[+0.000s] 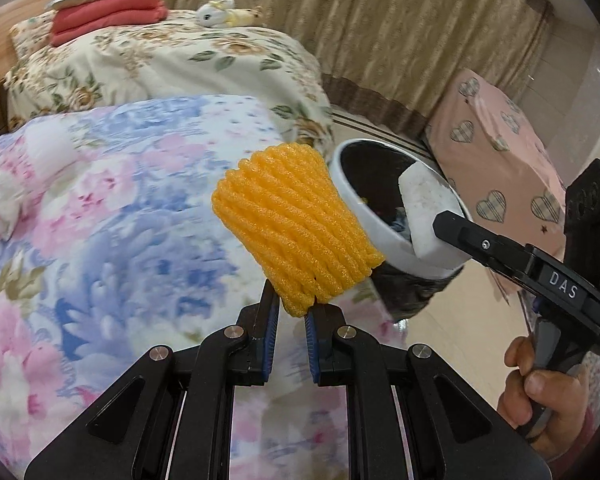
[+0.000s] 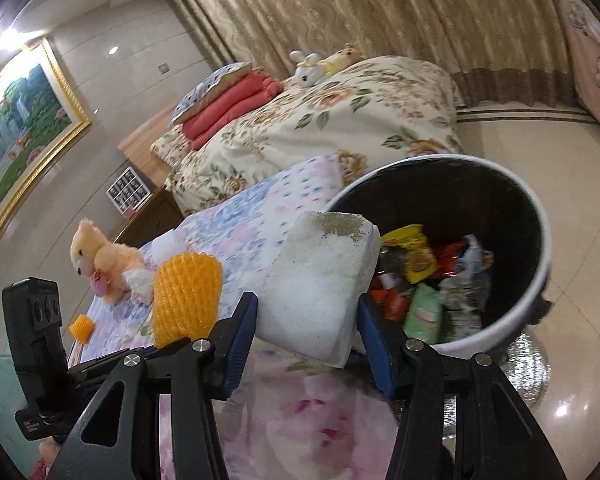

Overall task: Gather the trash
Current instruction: 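Carry the orange foam net and white foam block over the bin, then open both grippers to drop the foam net and foam block into the bin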

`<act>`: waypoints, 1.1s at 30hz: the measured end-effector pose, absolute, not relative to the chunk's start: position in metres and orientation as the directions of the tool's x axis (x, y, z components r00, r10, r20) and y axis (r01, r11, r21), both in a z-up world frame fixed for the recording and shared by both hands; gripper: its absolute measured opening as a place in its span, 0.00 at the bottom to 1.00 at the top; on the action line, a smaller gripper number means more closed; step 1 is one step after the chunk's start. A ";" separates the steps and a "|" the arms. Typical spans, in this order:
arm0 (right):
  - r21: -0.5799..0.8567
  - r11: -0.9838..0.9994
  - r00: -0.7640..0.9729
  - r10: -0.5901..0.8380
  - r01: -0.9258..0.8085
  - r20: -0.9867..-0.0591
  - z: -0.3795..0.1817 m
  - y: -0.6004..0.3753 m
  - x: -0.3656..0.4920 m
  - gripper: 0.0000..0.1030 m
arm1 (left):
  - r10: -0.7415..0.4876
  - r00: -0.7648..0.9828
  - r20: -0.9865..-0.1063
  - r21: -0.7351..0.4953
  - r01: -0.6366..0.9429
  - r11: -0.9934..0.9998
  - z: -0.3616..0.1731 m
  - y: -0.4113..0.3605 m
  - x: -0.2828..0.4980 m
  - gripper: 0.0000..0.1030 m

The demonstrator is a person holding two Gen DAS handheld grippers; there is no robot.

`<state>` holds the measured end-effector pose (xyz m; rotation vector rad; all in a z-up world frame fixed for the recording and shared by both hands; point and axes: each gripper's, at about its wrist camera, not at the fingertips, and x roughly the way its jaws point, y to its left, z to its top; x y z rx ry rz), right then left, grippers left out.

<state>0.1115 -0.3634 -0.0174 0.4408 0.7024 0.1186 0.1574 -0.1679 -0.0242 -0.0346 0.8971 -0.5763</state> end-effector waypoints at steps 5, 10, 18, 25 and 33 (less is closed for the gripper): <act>0.434 0.898 0.777 0.219 0.077 -0.590 -0.014 -0.386 0.104 0.50 | -0.505 0.466 -0.726 -0.258 0.496 0.829 -0.020 -0.191 0.155 0.11; 0.438 0.894 0.788 0.198 0.099 -0.583 -0.011 -0.401 0.099 0.50 | -0.516 0.450 -0.729 -0.250 0.526 0.813 -0.016 -0.210 0.154 0.11; 0.449 0.885 0.795 0.184 0.123 -0.579 -0.012 -0.417 0.096 0.50 | -0.520 0.436 -0.734 -0.232 0.559 0.796 -0.013 -0.235 0.155 0.11; 0.450 0.883 0.794 0.175 0.135 -0.582 -0.012 -0.426 0.100 0.50 | -0.520 0.425 -0.740 -0.229 0.568 0.790 -0.012 -0.250 0.163 0.11; 0.451 0.881 0.794 0.168 0.145 -0.584 -0.011 -0.436 0.108 0.51 | -0.519 0.414 -0.748 -0.220 0.582 0.783 -0.014 -0.265 0.170 0.11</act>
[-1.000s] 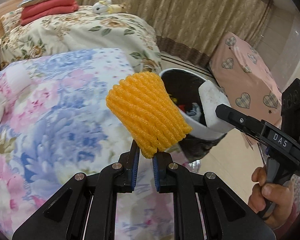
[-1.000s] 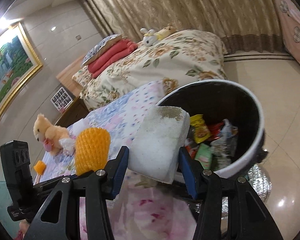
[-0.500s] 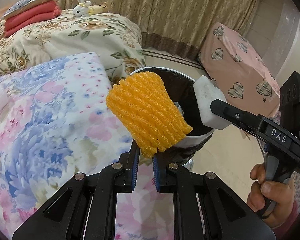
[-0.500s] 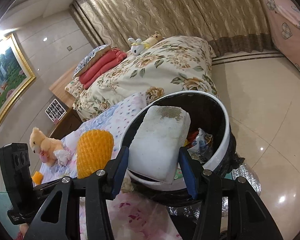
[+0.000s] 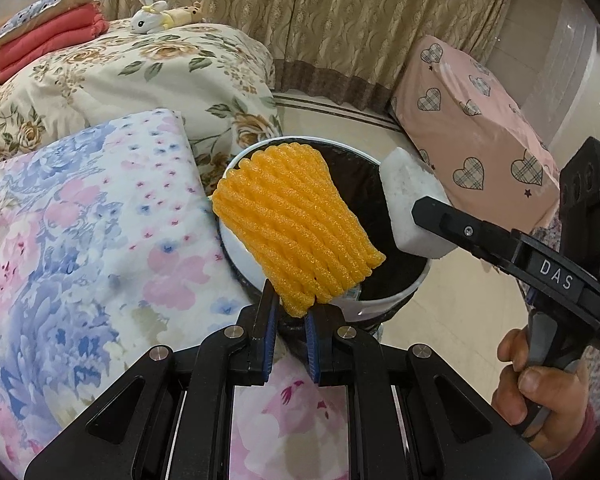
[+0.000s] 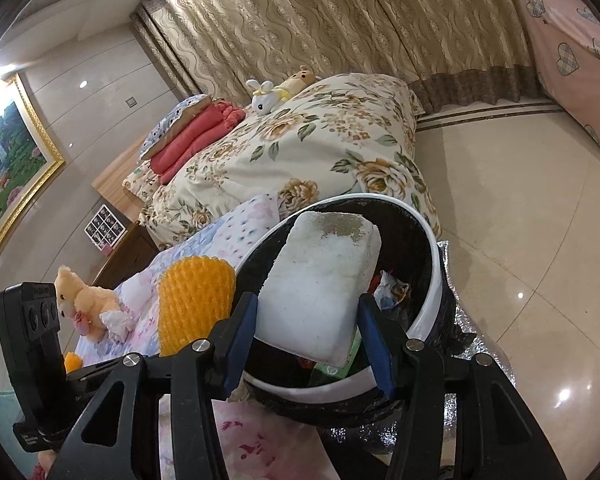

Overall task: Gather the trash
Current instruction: 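Open both grippers to drop the foam net and foam block into the bin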

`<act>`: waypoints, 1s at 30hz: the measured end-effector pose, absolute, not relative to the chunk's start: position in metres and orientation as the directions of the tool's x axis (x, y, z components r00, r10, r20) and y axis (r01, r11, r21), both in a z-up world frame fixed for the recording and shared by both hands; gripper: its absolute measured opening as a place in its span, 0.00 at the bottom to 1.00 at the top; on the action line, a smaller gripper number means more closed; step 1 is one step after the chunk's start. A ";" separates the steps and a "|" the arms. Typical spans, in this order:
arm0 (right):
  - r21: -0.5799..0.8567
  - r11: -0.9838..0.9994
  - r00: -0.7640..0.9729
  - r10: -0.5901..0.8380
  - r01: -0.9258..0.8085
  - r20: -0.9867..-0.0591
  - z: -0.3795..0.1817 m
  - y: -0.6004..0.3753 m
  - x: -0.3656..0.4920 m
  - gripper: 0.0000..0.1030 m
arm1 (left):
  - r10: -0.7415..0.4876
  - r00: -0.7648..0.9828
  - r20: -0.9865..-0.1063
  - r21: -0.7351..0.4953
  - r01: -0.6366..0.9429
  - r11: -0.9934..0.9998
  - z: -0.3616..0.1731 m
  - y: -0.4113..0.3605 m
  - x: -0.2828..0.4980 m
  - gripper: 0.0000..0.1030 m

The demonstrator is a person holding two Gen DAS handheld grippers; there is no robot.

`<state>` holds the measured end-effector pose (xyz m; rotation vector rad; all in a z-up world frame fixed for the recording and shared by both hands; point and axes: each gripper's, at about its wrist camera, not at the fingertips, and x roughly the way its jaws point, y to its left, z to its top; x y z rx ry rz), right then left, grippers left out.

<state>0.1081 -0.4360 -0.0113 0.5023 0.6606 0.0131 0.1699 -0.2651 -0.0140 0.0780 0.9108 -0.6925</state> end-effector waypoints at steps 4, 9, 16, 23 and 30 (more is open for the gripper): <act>0.451 0.880 0.789 0.168 0.150 -0.590 -0.013 -0.440 0.112 0.51 | -0.512 0.407 -0.757 -0.213 0.587 0.781 -0.017 -0.271 0.172 0.11; 0.454 0.877 0.786 0.167 0.157 -0.595 -0.015 -0.443 0.116 0.51 | -0.515 0.401 -0.758 -0.219 0.587 0.780 -0.018 -0.274 0.176 0.11; 0.454 0.877 0.782 0.169 0.159 -0.600 -0.017 -0.444 0.118 0.51 | -0.517 0.401 -0.756 -0.220 0.588 0.778 -0.016 -0.278 0.180 0.11; 0.463 0.870 0.774 0.174 0.168 -0.608 -0.020 -0.448 0.121 0.56 | -0.511 0.410 -0.756 -0.219 0.577 0.787 -0.016 -0.278 0.183 0.15; 0.471 0.864 0.773 0.171 0.181 -0.611 -0.021 -0.449 0.121 0.65 | -0.505 0.439 -0.743 -0.202 0.573 0.795 -0.014 -0.272 0.178 0.34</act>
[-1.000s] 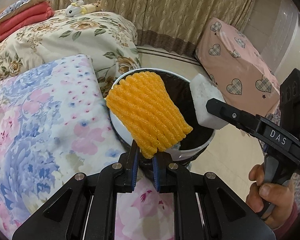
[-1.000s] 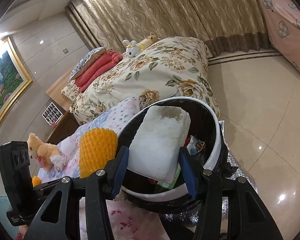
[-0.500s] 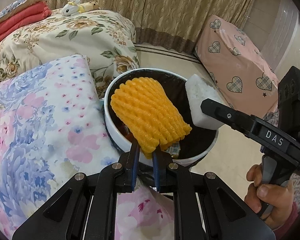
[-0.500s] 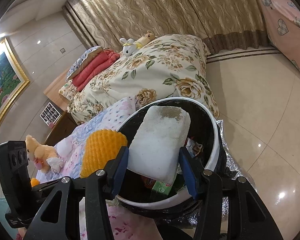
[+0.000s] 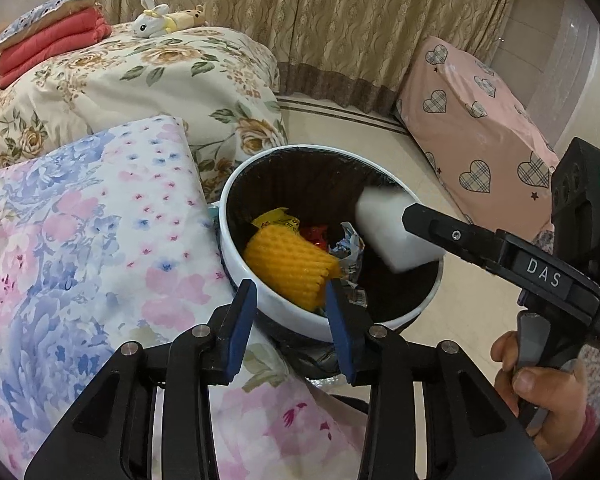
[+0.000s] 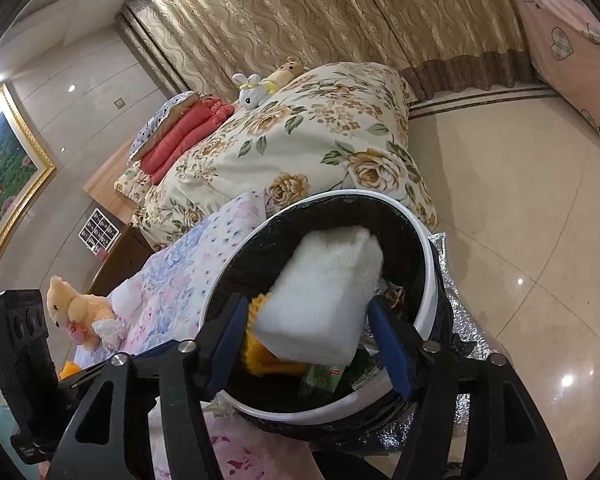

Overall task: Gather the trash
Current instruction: 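Open both grippers to drop the foam net and foam block into the bin, then withdraw both open grippers from the bin toward the bed, then grasp the crumpled white tissue with the left gripper while the right gripper grasps the white foam mesh sleeve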

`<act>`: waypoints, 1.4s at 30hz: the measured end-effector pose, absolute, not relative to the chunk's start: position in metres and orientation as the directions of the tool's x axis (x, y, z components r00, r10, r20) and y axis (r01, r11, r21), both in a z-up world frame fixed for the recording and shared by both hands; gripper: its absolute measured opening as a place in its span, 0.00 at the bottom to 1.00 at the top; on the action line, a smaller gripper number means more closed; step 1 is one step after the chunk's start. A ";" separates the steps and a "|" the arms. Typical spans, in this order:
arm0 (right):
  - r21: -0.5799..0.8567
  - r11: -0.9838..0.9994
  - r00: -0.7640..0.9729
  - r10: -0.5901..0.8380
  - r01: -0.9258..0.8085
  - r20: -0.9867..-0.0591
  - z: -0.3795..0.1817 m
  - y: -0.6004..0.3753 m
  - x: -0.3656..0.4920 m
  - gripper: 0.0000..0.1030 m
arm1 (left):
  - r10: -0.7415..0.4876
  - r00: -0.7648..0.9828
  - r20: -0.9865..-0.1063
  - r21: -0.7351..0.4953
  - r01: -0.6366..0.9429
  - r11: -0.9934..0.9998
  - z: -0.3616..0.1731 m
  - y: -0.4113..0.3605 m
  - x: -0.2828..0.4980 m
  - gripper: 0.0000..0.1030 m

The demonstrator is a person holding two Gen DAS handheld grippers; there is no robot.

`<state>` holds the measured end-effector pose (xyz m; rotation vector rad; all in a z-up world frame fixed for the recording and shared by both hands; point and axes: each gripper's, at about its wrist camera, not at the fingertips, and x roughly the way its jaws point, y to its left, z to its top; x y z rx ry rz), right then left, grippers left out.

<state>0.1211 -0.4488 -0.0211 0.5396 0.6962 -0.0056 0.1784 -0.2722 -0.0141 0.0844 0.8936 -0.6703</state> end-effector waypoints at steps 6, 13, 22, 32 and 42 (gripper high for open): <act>0.472 0.862 0.779 0.166 0.184 -0.605 -0.019 -0.446 0.118 0.68 | -0.495 0.451 -0.743 -0.207 0.549 0.810 -0.019 -0.257 0.173 0.37; 0.479 0.866 0.787 0.195 0.141 -0.586 -0.015 -0.425 0.116 0.75 | -0.469 0.466 -0.750 -0.229 0.481 0.846 -0.034 -0.221 0.164 0.38; 0.469 0.882 0.761 0.277 0.040 -0.586 -0.017 -0.372 0.124 0.81 | -0.424 0.502 -0.754 -0.262 0.363 0.894 -0.045 -0.156 0.161 0.38; 0.467 0.882 0.712 0.368 -0.063 -0.598 -0.025 -0.313 0.137 0.91 | -0.355 0.548 -0.757 -0.288 0.207 0.935 -0.055 -0.079 0.158 0.38; 0.486 0.867 0.664 0.427 -0.108 -0.614 -0.038 -0.273 0.156 0.92 | -0.278 0.586 -0.761 -0.303 0.058 0.951 -0.061 -0.012 0.165 0.44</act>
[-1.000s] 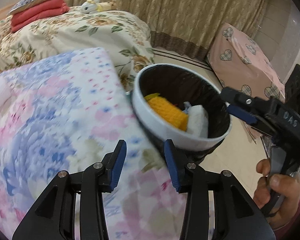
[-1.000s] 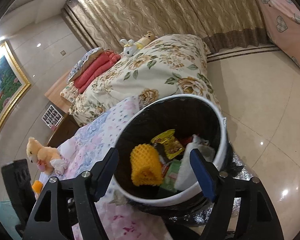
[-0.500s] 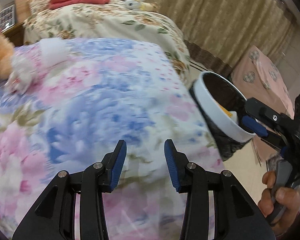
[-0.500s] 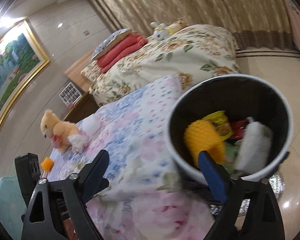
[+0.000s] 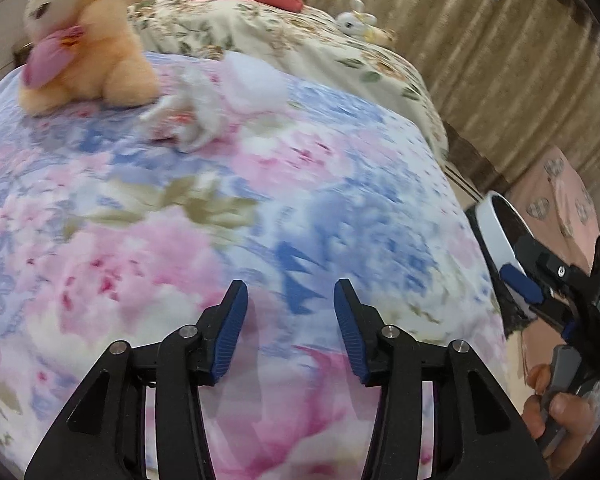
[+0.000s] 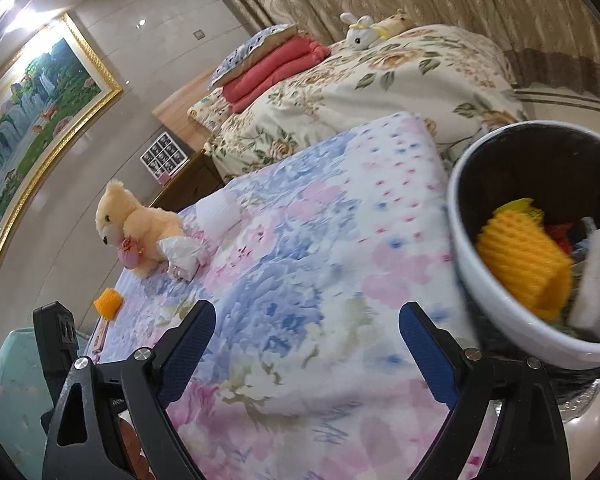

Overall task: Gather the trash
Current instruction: 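Grasp the crumpled white tissue with the left gripper while the right gripper grasps the white foam mesh sleeve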

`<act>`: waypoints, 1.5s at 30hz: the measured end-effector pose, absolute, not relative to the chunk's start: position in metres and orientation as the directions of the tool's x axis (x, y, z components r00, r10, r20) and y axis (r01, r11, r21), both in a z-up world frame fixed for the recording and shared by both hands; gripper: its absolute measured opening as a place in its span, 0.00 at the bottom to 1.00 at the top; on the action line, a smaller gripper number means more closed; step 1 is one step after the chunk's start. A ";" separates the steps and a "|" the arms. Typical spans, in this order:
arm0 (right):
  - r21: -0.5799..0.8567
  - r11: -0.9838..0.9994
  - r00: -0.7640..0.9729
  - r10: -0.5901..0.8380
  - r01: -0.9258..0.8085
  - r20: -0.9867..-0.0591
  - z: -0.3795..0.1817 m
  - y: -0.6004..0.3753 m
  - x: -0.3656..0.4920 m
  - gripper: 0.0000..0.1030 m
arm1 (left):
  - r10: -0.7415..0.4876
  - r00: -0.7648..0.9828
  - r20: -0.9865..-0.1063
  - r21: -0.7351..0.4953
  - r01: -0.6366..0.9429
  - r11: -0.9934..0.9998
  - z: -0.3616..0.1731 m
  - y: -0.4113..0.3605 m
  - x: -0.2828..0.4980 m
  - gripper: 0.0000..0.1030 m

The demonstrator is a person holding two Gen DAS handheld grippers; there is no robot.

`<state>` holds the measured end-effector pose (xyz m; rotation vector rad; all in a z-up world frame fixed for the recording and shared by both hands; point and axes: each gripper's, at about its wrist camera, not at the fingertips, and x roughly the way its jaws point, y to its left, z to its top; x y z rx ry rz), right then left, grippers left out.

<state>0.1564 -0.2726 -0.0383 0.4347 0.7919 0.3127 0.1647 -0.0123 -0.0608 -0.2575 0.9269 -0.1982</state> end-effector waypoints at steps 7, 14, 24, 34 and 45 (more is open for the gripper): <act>0.493 0.860 0.635 0.454 -0.130 -0.626 -0.046 -0.249 0.174 0.92 | -0.239 0.606 -0.759 -0.297 0.004 0.955 -0.059 0.012 0.176 0.53; 0.504 0.851 0.608 0.479 -0.145 -0.633 -0.050 -0.229 0.198 0.92 | -0.219 0.612 -0.760 -0.296 -0.026 0.955 -0.059 0.025 0.198 0.58; 0.522 0.833 0.571 0.522 -0.183 -0.633 -0.057 -0.199 0.243 0.92 | -0.203 0.611 -0.765 -0.287 -0.041 0.957 -0.060 0.035 0.240 0.65; 0.565 0.796 0.519 0.584 -0.217 -0.624 -0.069 -0.165 0.295 0.91 | -0.190 0.622 -0.760 -0.289 -0.062 0.955 -0.059 0.049 0.275 0.69; 0.604 0.764 0.478 0.628 -0.228 -0.614 -0.080 -0.128 0.347 0.75 | -0.161 0.642 -0.750 -0.242 -0.040 0.969 -0.066 0.053 0.294 0.57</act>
